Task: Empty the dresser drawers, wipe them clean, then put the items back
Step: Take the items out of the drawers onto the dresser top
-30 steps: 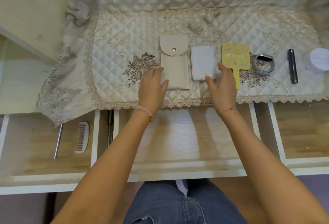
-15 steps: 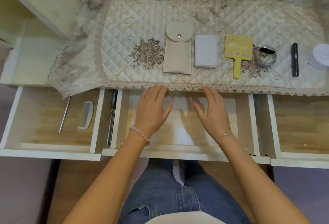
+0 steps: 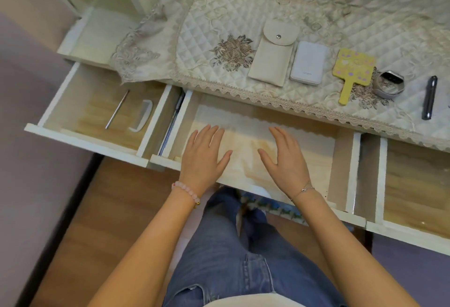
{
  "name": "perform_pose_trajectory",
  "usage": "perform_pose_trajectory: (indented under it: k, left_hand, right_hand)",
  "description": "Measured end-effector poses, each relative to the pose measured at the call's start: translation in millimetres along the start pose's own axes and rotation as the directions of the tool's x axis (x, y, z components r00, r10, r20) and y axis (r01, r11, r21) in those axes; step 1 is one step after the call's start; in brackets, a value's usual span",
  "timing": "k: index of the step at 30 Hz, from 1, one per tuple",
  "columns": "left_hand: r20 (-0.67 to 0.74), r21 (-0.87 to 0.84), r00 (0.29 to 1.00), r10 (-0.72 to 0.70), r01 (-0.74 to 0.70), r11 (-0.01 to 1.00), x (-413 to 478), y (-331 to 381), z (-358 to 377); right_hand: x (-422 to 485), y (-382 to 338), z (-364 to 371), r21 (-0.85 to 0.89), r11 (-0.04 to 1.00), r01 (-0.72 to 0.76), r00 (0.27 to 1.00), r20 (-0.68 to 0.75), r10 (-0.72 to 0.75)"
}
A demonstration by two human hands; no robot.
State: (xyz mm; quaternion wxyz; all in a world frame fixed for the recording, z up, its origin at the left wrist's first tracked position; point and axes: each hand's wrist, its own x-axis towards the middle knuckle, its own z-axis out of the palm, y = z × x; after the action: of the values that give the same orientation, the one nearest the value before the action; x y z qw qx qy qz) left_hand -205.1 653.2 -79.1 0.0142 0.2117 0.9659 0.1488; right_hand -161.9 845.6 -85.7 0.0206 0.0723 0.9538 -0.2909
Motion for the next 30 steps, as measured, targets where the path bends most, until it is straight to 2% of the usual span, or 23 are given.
perform_pose_trajectory:
  k: [8,14,21,26,30]
  left_hand:
    - [-0.137,0.031,0.982,-0.13,0.135,0.99,-38,-24,-25]
    - [-0.163,0.018,0.965,-0.207,0.212,0.977,-51,-66,-45]
    - [-0.181,0.032,0.96,-0.214,0.223,0.974,-77,-155,-69]
    - [-0.111,0.014,0.969,-0.222,0.224,0.974,-98,-225,-89]
    - [-0.109,0.029,0.974,-0.197,0.201,0.979,-103,-270,-104]
  right_hand:
    - [-1,-35,11,-0.033,0.987,0.156,0.987,0.043,-0.155]
    - [6,-80,31,-0.032,0.976,0.216,0.975,0.059,-0.214]
    - [15,-157,86,-0.008,0.974,0.227,0.97,0.089,-0.225]
    - [18,-220,128,0.034,0.984,0.177,0.981,0.074,-0.179]
    - [24,-255,151,0.004,0.988,0.152,0.987,0.053,-0.152]
